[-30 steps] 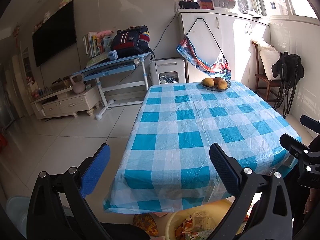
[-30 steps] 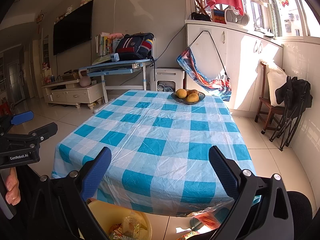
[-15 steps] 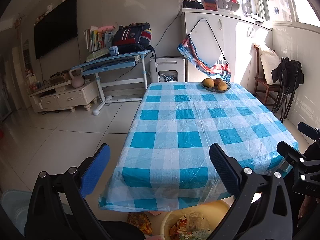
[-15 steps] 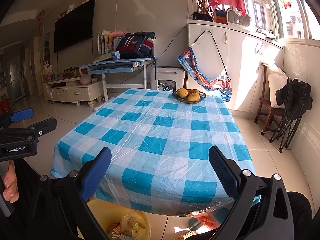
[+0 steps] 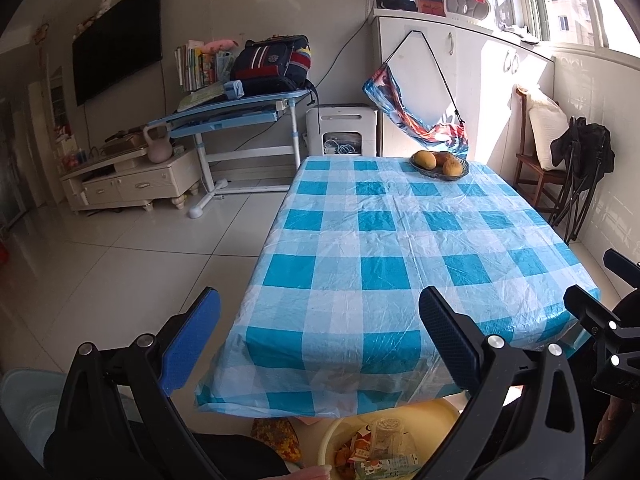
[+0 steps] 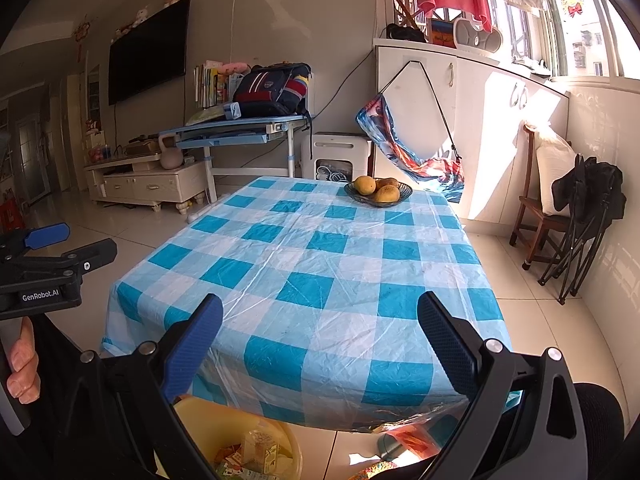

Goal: Collect trash

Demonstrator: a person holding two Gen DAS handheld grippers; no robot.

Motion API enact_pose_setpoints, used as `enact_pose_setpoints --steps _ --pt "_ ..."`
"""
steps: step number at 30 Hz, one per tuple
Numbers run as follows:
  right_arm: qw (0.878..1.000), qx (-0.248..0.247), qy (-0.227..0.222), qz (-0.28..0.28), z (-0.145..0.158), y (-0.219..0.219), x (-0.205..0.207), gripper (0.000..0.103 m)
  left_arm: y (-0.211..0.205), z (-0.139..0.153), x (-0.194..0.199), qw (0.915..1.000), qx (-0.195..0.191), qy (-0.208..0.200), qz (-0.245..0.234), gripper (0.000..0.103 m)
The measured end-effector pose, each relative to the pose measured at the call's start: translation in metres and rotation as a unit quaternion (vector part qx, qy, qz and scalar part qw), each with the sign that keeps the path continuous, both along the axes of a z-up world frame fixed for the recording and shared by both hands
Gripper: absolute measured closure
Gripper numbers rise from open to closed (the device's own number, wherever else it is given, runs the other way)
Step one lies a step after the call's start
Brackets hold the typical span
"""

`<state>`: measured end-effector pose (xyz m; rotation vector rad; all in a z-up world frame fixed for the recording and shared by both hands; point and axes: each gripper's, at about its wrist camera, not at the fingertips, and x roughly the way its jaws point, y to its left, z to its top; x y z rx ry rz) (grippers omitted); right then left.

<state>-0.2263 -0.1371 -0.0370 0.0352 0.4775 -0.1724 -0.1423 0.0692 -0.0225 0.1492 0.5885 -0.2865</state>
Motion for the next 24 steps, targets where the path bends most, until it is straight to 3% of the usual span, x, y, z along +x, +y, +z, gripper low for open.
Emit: enact_pose_setpoints --steps 4,10,13,20,24 --pt "1.000 0.000 0.000 -0.001 0.000 0.001 0.000 0.009 0.002 -0.004 0.003 0.9997 -0.014 0.022 -0.002 0.007" --pt "1.000 0.000 -0.001 -0.001 0.000 0.002 0.000 0.009 0.004 0.001 -0.006 0.9998 -0.022 -0.002 -0.004 0.007" --pt "1.000 0.000 -0.001 -0.001 0.000 0.001 0.000 0.009 0.002 0.002 -0.007 0.9999 -0.012 -0.009 -0.003 0.007" --pt "1.000 -0.001 0.000 0.000 0.000 0.001 0.000 0.009 -0.005 -0.018 0.008 0.9981 0.020 0.059 -0.001 0.007" --pt "1.000 0.000 0.000 -0.001 0.000 0.001 0.000 0.009 -0.010 -0.022 0.004 0.9977 0.039 0.055 -0.008 0.007"
